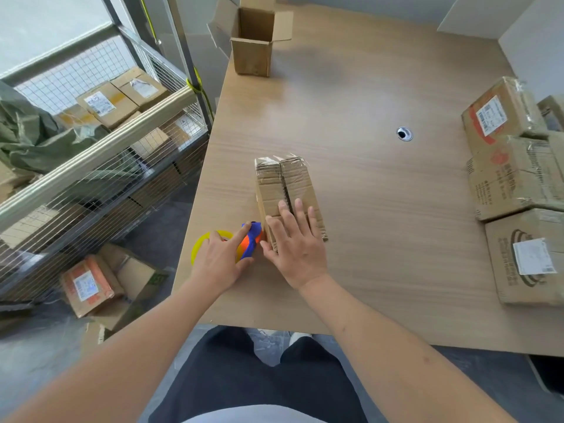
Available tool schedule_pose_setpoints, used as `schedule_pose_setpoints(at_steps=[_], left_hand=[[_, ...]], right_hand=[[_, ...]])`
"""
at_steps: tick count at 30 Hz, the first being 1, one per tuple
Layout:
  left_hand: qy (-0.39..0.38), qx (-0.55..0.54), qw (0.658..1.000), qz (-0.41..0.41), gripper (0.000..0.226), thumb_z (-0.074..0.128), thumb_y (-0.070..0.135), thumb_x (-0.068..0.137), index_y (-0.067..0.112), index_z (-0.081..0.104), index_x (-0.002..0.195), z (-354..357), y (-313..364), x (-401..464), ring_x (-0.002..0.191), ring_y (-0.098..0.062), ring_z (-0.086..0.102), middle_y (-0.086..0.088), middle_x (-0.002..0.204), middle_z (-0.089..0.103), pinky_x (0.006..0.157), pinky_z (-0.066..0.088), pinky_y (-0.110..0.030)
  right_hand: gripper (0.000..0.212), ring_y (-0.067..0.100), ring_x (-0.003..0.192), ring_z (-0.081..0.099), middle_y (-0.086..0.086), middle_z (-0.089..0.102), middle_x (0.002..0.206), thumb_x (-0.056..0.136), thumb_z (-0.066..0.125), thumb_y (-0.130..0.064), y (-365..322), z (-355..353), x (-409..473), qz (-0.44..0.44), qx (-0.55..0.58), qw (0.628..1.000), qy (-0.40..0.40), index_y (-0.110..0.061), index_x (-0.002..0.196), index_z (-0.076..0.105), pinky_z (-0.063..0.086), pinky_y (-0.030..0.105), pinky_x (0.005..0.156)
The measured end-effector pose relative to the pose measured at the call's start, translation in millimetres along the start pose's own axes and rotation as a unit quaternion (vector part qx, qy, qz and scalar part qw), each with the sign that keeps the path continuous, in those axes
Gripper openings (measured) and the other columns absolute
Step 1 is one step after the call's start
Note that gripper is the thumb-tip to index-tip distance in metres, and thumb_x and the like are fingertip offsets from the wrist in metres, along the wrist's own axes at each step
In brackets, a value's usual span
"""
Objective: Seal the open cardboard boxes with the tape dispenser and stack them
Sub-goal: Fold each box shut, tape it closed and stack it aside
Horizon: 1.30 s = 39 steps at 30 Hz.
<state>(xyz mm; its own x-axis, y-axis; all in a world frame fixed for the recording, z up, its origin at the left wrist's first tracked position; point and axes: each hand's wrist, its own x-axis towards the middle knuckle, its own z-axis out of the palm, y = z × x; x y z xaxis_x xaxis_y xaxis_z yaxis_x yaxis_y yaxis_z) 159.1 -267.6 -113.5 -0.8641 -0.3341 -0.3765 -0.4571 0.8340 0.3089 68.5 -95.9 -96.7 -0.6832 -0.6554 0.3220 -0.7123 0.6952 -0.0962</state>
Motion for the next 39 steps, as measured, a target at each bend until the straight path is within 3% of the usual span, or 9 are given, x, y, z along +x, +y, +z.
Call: schedule_pose_setpoints(at_steps=[6, 10, 14, 17, 19, 24, 29, 33, 39], left_hand=[[0.009, -0.029, 1.000, 0.002, 0.070, 0.057, 0.047, 0.100, 0.042, 0.021, 0.161, -10.6, 0.0, -3.6, 0.097, -0.036, 0.058, -0.013, 0.105, 0.054, 0.083, 0.049, -0.042], [0.069, -0.026, 0.997, -0.005, 0.055, 0.055, 0.028, 0.101, 0.030, 0.042, 0.154, -30.5, 10.3, -8.9, 0.088, -0.034, 0.059, -0.010, 0.108, 0.054, 0.067, 0.036, -0.035], [0.105, -0.087, 0.987, 0.083, 0.046, 0.058, 0.007, 0.097, 0.011, 0.058, 0.143, -41.8, 27.1, -11.5, 0.093, -0.038, 0.063, -0.016, 0.123, 0.056, 0.076, 0.050, -0.040], [0.125, -0.108, 0.975, 0.150, 0.043, 0.060, -0.002, 0.092, 0.005, 0.063, 0.135, -40.4, 38.4, -12.9, 0.101, -0.043, 0.062, -0.020, 0.134, 0.052, 0.081, 0.056, -0.050], [0.133, -0.109, 0.973, 0.155, 0.044, 0.058, 0.004, 0.097, 0.009, 0.059, 0.141, -39.1, 44.8, -12.6, 0.117, -0.043, 0.059, -0.017, 0.152, 0.043, 0.090, 0.055, -0.051], [0.141, -0.086, 0.964, 0.208, 0.044, 0.055, 0.022, 0.105, 0.015, 0.054, 0.148, -33.7, 58.1, -13.1, 0.156, -0.022, 0.020, -0.005, 0.168, 0.027, 0.121, 0.033, -0.039], [0.099, -0.054, 0.972, 0.204, 0.072, 0.063, 0.048, 0.097, 0.012, 0.041, 0.156, -30.8, 71.9, -12.0, 0.158, -0.017, 0.007, -0.004, 0.170, 0.017, 0.126, 0.017, -0.032], [0.130, -0.051, 0.965, 0.223, 0.067, 0.077, 0.027, 0.091, 0.004, 0.050, 0.149, -27.4, 72.9, -14.9, 0.155, -0.029, 0.019, -0.012, 0.166, 0.028, 0.119, 0.036, -0.041], [0.124, -0.062, 0.962, 0.234, 0.068, 0.080, 0.018, 0.088, 0.005, 0.051, 0.149, -24.3, 70.0, -11.6, 0.155, -0.031, 0.018, -0.011, 0.165, 0.027, 0.119, 0.034, -0.039]], right_hand=[[0.052, 0.040, 0.148, 0.035, 0.010, 0.048, 0.155, 0.086, 0.071, -0.049, -1.4, -3.0, -0.3, 0.008, 0.001, 0.999, -0.033, -0.020, 0.128, 0.063, 0.030, 0.057, 0.119], [0.096, 0.033, 0.157, 0.012, 0.002, 0.026, 0.167, 0.067, 0.075, -0.075, 5.0, -21.2, 3.3, 0.016, 0.063, 0.985, -0.161, -0.027, 0.146, 0.046, 0.008, 0.050, 0.127], [0.119, 0.023, 0.158, -0.005, -0.008, 0.001, 0.171, 0.063, 0.078, -0.077, 24.0, -42.6, 12.5, -0.002, 0.152, 0.959, -0.241, -0.031, 0.159, 0.025, 0.001, 0.042, 0.128], [0.104, 0.021, 0.158, 0.003, -0.009, 0.008, 0.171, 0.069, 0.081, -0.067, 42.5, -58.0, 16.0, -0.028, 0.187, 0.955, -0.227, -0.029, 0.156, 0.037, 0.015, 0.034, 0.122], [0.082, 0.022, 0.152, 0.027, -0.004, 0.030, 0.164, 0.074, 0.082, -0.059, 52.7, -64.8, 15.7, -0.040, 0.195, 0.961, -0.194, -0.027, 0.144, 0.054, 0.031, 0.041, 0.119], [0.048, 0.026, 0.121, 0.059, 0.002, 0.064, 0.130, 0.078, 0.085, -0.038, 70.3, -66.7, 10.5, -0.069, 0.182, 0.970, -0.146, -0.019, 0.121, 0.073, 0.050, 0.043, 0.100], [0.037, 0.027, 0.112, 0.066, 0.001, 0.071, 0.120, 0.074, 0.088, -0.029, 75.0, -54.4, 2.8, -0.076, 0.168, 0.979, -0.082, -0.021, 0.109, 0.079, 0.056, 0.042, 0.090], [0.032, 0.026, 0.112, 0.070, 0.002, 0.074, 0.119, 0.078, 0.087, -0.027, 74.7, -41.5, -7.0, -0.102, 0.133, 0.986, -0.001, -0.021, 0.109, 0.080, 0.058, 0.038, 0.089], [0.023, 0.023, 0.114, 0.070, 0.002, 0.074, 0.122, 0.093, 0.070, -0.025, 73.5, -33.5, -13.9, -0.138, 0.080, 0.985, 0.072, -0.018, 0.113, 0.079, 0.059, 0.038, 0.090]])
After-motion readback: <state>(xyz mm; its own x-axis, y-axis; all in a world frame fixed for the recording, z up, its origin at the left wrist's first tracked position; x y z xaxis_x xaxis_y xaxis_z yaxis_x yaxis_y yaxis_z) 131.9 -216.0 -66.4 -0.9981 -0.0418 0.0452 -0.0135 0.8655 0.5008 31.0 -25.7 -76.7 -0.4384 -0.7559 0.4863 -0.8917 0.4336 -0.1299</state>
